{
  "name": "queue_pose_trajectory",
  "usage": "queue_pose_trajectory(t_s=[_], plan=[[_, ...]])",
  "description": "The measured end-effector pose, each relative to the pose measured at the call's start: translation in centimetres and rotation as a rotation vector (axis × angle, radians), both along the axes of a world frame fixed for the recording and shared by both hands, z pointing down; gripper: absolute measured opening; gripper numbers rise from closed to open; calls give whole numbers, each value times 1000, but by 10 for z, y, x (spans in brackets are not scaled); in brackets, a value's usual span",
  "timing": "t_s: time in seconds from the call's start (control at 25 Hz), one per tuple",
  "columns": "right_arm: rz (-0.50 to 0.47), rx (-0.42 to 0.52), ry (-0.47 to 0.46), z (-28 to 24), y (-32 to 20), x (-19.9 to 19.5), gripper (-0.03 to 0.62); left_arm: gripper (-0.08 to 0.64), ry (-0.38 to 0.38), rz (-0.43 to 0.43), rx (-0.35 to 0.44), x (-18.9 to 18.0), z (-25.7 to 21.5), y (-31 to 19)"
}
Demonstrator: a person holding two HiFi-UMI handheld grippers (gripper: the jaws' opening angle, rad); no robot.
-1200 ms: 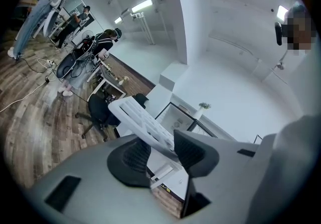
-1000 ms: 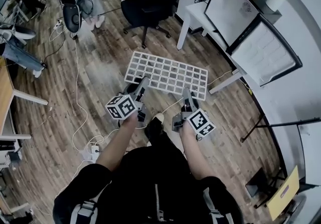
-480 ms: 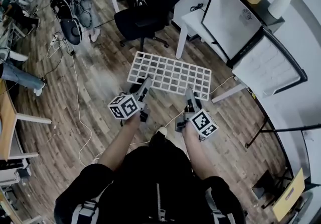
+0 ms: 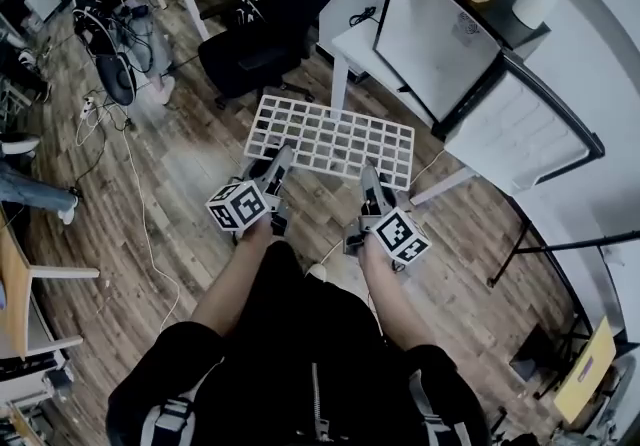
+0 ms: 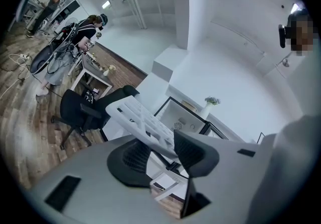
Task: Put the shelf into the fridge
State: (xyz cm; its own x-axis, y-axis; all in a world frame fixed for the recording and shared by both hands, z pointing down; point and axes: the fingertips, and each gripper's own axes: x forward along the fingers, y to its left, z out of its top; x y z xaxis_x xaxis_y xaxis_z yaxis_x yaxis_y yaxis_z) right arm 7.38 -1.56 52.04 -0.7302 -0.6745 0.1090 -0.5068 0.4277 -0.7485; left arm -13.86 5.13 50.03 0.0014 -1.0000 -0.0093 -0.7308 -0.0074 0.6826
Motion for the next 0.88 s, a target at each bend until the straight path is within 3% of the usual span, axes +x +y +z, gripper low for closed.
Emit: queue_pose_trajectory(t_s=[0.44, 0.88], plan=[[139, -24, 6, 13, -72, 32, 153, 163, 1, 150, -7, 24, 8, -105], [350, -25, 5, 13, -153, 18, 152, 163, 12, 362, -19, 9, 17, -234]])
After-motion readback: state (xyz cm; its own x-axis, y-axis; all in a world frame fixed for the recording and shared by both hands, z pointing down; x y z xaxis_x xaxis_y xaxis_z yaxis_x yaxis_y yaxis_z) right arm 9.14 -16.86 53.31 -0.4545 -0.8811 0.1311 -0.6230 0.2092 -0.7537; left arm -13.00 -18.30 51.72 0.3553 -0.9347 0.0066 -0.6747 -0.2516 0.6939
